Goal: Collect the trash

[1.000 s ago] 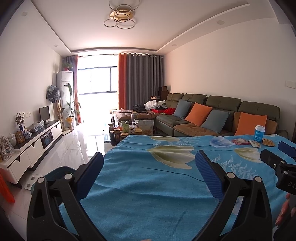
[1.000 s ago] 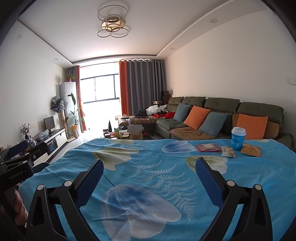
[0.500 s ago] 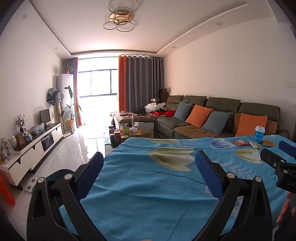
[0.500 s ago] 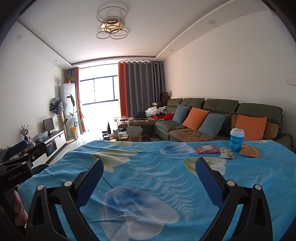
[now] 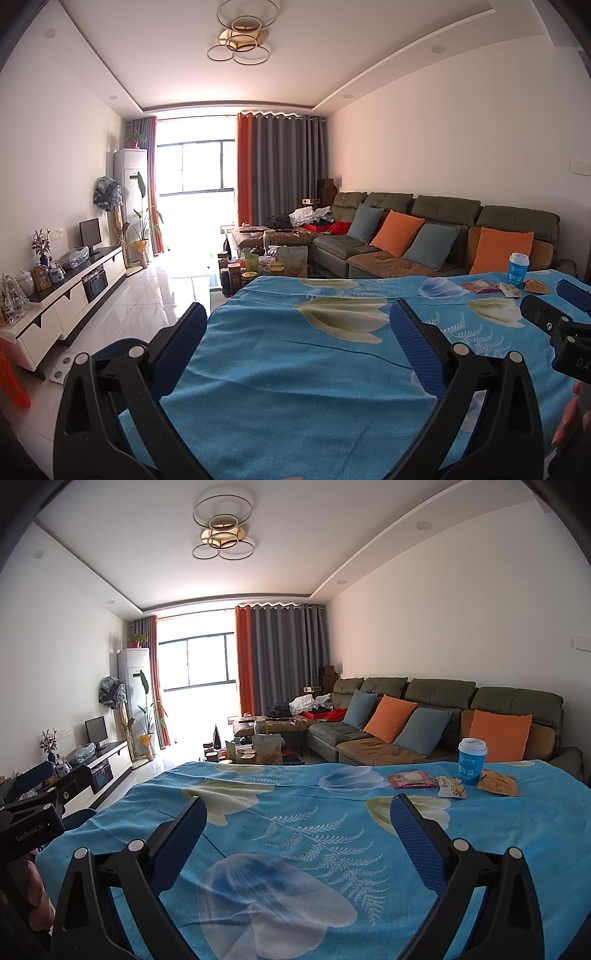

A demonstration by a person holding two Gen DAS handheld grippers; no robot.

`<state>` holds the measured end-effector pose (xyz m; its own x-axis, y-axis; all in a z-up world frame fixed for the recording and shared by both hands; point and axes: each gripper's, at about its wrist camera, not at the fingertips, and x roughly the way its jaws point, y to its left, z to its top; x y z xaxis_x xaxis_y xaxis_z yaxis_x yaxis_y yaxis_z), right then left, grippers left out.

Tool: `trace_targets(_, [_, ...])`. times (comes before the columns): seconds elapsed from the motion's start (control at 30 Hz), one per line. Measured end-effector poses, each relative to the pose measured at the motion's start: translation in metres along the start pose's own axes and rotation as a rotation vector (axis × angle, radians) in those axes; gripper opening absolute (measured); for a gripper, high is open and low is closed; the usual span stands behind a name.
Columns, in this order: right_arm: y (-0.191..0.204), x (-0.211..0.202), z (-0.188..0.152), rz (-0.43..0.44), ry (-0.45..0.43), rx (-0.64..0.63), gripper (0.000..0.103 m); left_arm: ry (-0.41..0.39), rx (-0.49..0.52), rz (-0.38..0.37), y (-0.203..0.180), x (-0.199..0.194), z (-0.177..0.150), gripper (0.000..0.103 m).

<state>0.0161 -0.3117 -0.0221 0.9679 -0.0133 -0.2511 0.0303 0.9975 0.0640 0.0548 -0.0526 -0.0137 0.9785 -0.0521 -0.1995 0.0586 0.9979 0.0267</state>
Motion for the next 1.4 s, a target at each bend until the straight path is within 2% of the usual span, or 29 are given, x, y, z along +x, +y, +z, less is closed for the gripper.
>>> trace_targets(1.13, [-0.0007,0.0,0.0016,0.002,-0.004,0.002,0.096,-0.006,0.012,0.005,-0.0033,0.0015,-0.0007,0.097])
trace_targets(1.4, [-0.0018,0.0008,-0.0002,-0.003,0.002,0.003,0.096,0.029,0.017,-0.02,-0.005,0.0077,-0.0013,0.097])
